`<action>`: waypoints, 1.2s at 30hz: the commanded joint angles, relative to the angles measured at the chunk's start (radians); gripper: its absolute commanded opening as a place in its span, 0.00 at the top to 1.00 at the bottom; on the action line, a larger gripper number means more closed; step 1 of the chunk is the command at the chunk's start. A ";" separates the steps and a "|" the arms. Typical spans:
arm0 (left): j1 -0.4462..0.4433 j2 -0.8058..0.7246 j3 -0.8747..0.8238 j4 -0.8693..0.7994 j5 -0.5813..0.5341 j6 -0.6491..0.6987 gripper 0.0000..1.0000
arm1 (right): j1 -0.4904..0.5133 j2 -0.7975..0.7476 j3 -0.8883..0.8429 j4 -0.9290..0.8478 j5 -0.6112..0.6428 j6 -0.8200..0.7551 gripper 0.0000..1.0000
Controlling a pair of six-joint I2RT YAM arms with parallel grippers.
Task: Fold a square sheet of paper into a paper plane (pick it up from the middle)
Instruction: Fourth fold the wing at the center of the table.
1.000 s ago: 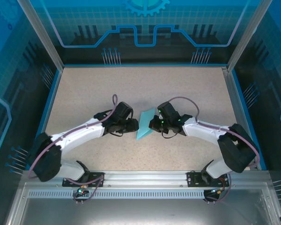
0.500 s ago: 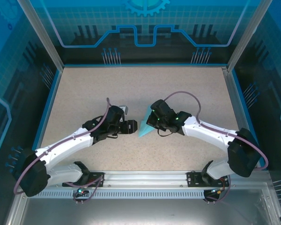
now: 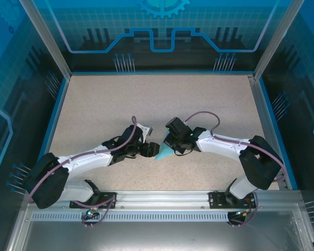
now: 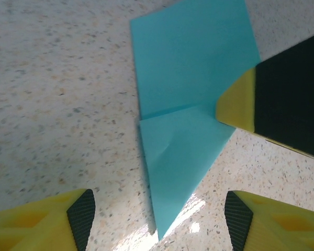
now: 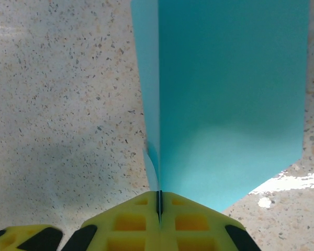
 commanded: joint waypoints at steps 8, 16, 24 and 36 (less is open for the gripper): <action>-0.057 0.083 -0.111 0.347 0.065 0.218 0.38 | -0.042 0.011 -0.013 -0.047 -0.070 0.074 0.99; -0.085 0.168 -0.114 0.415 0.050 0.304 0.46 | -0.052 0.008 -0.010 -0.051 -0.101 0.094 1.00; -0.109 0.218 -0.135 0.509 0.018 0.319 0.59 | -0.061 0.005 -0.010 -0.054 -0.123 0.094 1.00; -0.109 0.223 -0.184 0.586 -0.034 0.329 0.73 | -0.092 -0.006 -0.024 -0.046 -0.188 0.101 0.99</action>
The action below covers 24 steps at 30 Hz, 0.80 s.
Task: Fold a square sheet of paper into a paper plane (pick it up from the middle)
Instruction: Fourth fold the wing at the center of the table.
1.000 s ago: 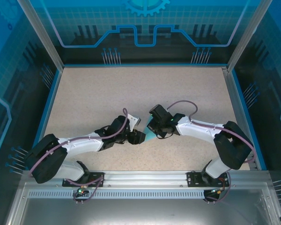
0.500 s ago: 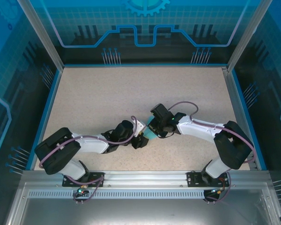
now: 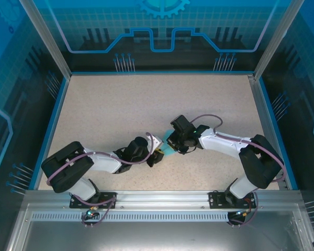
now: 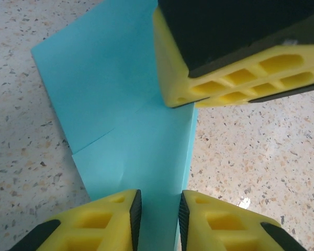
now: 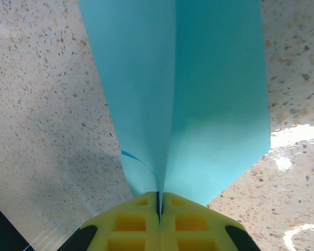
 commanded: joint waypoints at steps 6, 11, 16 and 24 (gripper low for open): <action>-0.007 0.014 -0.013 0.056 -0.002 0.031 0.74 | -0.024 -0.006 -0.011 -0.010 -0.059 0.010 0.98; -0.008 0.023 0.003 0.047 0.018 0.034 0.76 | -0.026 0.004 -0.012 -0.001 -0.086 0.007 0.98; -0.007 0.026 0.004 0.043 0.020 0.033 0.86 | -0.031 0.003 -0.011 -0.007 -0.089 -0.017 0.86; -0.007 0.022 0.006 0.004 0.030 -0.089 0.90 | -0.055 -0.045 0.013 -0.020 -0.068 -0.313 0.40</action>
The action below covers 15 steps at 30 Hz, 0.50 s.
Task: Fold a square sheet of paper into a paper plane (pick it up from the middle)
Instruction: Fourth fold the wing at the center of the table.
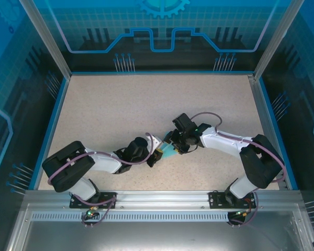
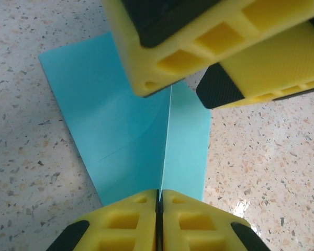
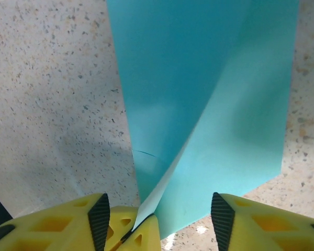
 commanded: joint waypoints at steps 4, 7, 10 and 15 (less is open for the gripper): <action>-0.007 -0.001 0.001 -0.017 0.022 -0.154 0.91 | -0.037 -0.104 -0.090 0.088 -0.011 -0.242 0.38; -0.007 -0.009 -0.007 -0.012 0.021 -0.216 0.91 | -0.039 -0.170 -0.156 0.155 -0.006 -0.303 0.39; -0.007 -0.011 -0.013 -0.007 0.013 -0.262 0.91 | -0.048 -0.206 -0.194 0.161 -0.007 -0.320 0.42; -0.007 -0.014 -0.028 0.008 0.001 -0.282 0.91 | -0.049 -0.180 -0.210 0.196 -0.058 -0.316 0.54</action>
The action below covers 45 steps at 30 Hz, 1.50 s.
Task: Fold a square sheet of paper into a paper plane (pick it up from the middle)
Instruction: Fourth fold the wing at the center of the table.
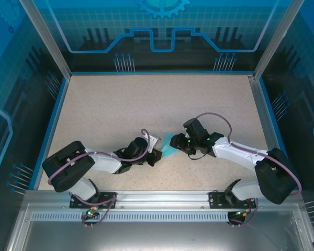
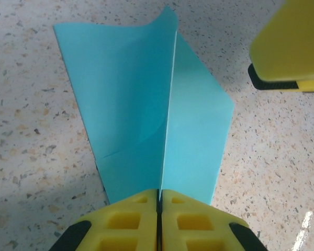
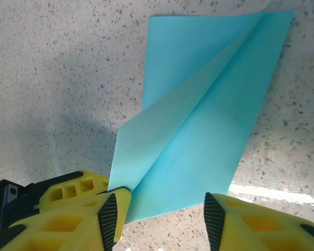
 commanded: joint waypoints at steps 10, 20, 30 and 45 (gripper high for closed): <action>-0.008 -0.021 -0.021 -0.001 0.000 -0.045 0.91 | -0.016 0.148 0.032 0.119 -0.106 0.011 0.63; -0.008 -0.051 0.033 -0.122 0.030 -0.110 0.83 | -0.025 0.207 -0.019 0.231 -0.139 0.070 0.56; -0.006 -0.091 0.062 -0.179 0.042 -0.136 0.76 | -0.034 0.222 -0.054 0.269 -0.149 0.079 0.54; 0.009 -0.031 0.105 -0.255 0.055 -0.195 0.73 | -0.032 0.268 -0.029 0.221 -0.144 0.055 0.46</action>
